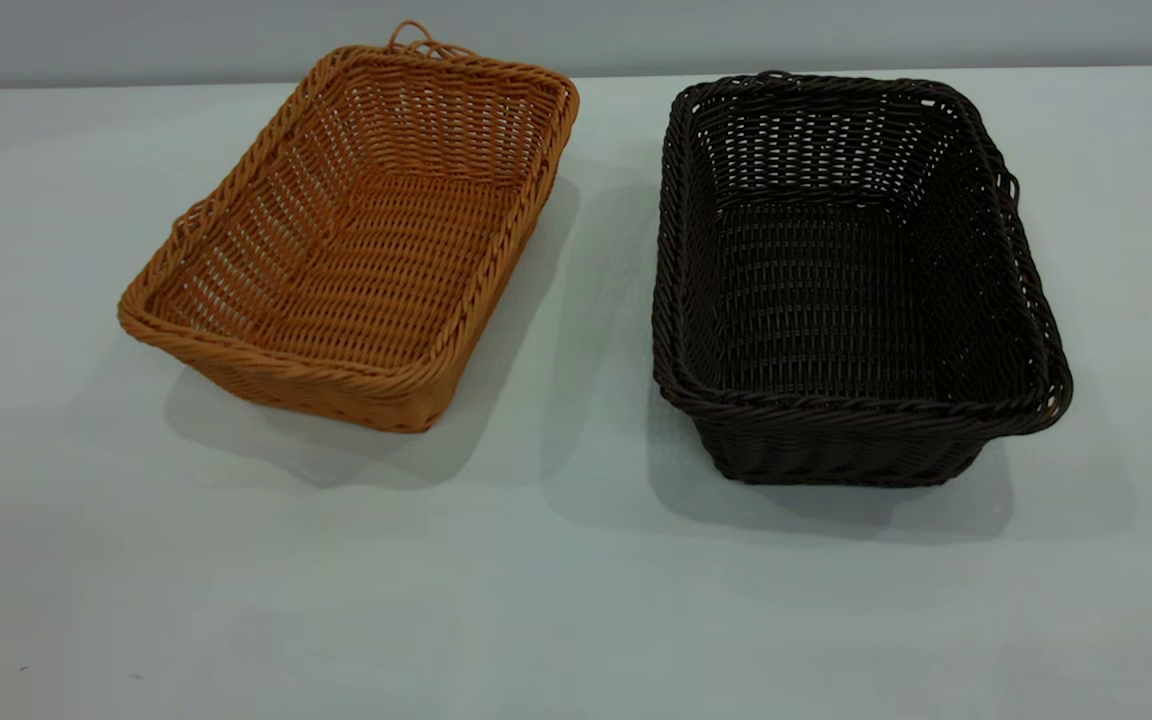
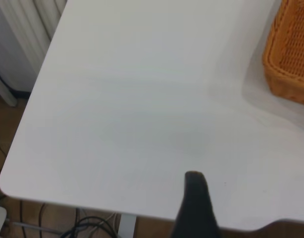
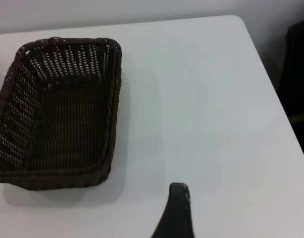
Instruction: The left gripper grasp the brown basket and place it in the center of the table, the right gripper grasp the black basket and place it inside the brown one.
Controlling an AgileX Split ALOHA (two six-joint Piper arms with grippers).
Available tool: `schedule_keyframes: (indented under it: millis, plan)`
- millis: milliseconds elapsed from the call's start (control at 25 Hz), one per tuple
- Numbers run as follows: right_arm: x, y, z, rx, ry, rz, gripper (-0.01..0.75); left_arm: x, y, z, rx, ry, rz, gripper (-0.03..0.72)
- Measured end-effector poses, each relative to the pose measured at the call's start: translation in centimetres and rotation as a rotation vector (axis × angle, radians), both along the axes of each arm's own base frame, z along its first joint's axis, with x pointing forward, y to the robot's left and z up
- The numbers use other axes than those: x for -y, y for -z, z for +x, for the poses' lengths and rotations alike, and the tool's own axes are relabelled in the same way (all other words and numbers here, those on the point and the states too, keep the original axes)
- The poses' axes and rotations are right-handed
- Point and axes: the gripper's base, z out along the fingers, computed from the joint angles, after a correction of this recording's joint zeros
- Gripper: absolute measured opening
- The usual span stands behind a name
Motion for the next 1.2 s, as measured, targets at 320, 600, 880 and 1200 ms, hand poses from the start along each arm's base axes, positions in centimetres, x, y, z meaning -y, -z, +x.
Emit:
schedule_keyframes:
  millis: [320,600,880,1200]
  plan:
    - [0.0,-4.4,0.0,0.085,-0.003,0.0,0.584,-0.4,-6.0,8.2,-0.065,0.025,-0.008,0.509]
    - [0.2,-5.2,2.9,0.022,-0.001,0.007,0.584,-1.0,-6.6,20.1,-0.075,0.111,0.072,0.509]
    - [0.3,-5.3,6.3,-0.041,0.002,0.043,0.584,-0.5,-4.0,30.6,-0.15,0.172,0.076,0.536]
    - [0.4,-4.2,9.6,-0.193,0.003,0.065,0.584,5.7,2.3,38.8,-0.304,0.344,0.081,0.574]
